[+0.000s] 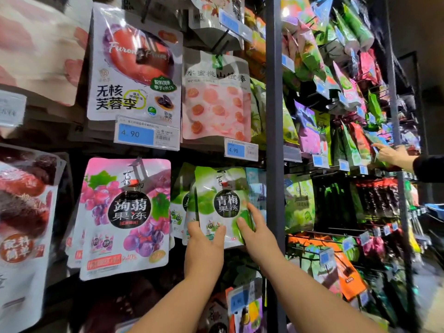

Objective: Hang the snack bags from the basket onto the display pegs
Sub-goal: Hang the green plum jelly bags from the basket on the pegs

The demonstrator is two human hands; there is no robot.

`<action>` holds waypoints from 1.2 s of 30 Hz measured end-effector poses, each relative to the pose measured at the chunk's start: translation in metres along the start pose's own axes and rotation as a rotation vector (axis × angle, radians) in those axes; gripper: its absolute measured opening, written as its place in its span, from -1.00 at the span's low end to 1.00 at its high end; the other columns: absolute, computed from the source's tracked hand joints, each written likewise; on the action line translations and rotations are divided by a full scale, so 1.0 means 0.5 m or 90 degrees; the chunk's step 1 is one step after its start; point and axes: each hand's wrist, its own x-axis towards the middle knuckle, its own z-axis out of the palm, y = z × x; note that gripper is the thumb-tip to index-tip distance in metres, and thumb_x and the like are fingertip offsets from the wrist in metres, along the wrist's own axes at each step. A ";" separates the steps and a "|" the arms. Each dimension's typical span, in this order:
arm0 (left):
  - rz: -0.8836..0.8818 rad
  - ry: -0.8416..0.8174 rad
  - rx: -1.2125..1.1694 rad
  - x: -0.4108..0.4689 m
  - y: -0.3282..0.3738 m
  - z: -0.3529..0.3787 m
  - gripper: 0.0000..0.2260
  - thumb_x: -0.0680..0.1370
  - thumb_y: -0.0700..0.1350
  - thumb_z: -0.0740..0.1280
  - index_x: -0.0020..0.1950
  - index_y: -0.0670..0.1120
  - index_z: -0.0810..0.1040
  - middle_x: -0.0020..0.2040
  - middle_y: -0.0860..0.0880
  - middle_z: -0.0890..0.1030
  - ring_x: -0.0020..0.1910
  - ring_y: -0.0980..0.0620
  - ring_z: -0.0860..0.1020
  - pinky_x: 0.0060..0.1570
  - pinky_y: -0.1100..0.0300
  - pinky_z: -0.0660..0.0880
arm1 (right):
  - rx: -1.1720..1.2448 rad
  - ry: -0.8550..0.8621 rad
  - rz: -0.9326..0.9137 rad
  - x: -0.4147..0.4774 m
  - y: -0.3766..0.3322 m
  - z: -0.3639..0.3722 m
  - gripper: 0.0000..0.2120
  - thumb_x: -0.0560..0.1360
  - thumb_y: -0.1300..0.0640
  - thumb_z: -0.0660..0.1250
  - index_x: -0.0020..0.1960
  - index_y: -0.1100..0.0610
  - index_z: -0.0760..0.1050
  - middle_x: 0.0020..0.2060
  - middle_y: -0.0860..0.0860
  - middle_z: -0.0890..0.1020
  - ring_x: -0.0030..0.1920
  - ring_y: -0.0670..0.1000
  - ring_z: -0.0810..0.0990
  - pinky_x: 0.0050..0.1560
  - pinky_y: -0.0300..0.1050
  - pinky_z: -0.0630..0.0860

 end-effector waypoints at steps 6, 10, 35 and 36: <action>-0.015 0.019 -0.079 -0.052 -0.046 0.032 -0.63 0.62 0.07 0.23 0.23 -0.17 0.28 -0.14 -0.05 0.58 -0.14 -0.08 0.56 -0.19 0.09 0.41 | -0.060 0.020 -0.016 -0.053 0.037 -0.013 -0.47 0.62 -0.11 0.22 0.53 -0.25 0.12 0.14 -0.06 0.57 0.19 0.04 0.56 0.18 -0.08 0.50; -0.008 0.037 -0.116 -0.102 -0.058 0.062 -0.74 0.62 -0.01 0.27 0.11 -0.15 0.29 -0.27 0.06 0.49 -0.24 0.01 0.48 -0.28 0.15 0.26 | -0.068 0.014 -0.026 -0.115 0.083 -0.032 -0.49 0.61 -0.06 0.26 0.50 -0.23 0.19 -0.23 -0.05 0.60 -0.20 -0.06 0.58 -0.08 -0.07 0.54; 0.214 -0.722 0.499 -0.522 -0.257 0.352 -0.67 0.61 0.26 0.06 0.05 0.03 0.38 0.12 -0.05 0.61 0.11 -0.12 0.55 -0.02 0.04 0.35 | -0.670 -0.313 0.557 -0.642 0.477 -0.574 -0.46 0.39 -0.20 0.50 0.28 -0.02 0.49 0.14 -0.01 0.52 0.15 0.03 0.50 0.15 -0.10 0.46; 0.217 -0.725 0.506 -0.524 -0.257 0.353 -0.68 0.61 0.26 0.05 0.04 0.03 0.37 0.11 -0.05 0.61 0.11 -0.12 0.55 -0.03 0.05 0.34 | -0.696 -0.317 0.570 -0.645 0.484 -0.578 -0.40 0.34 -0.28 0.50 0.28 -0.06 0.47 0.15 -0.01 0.49 0.18 0.06 0.48 0.21 -0.01 0.47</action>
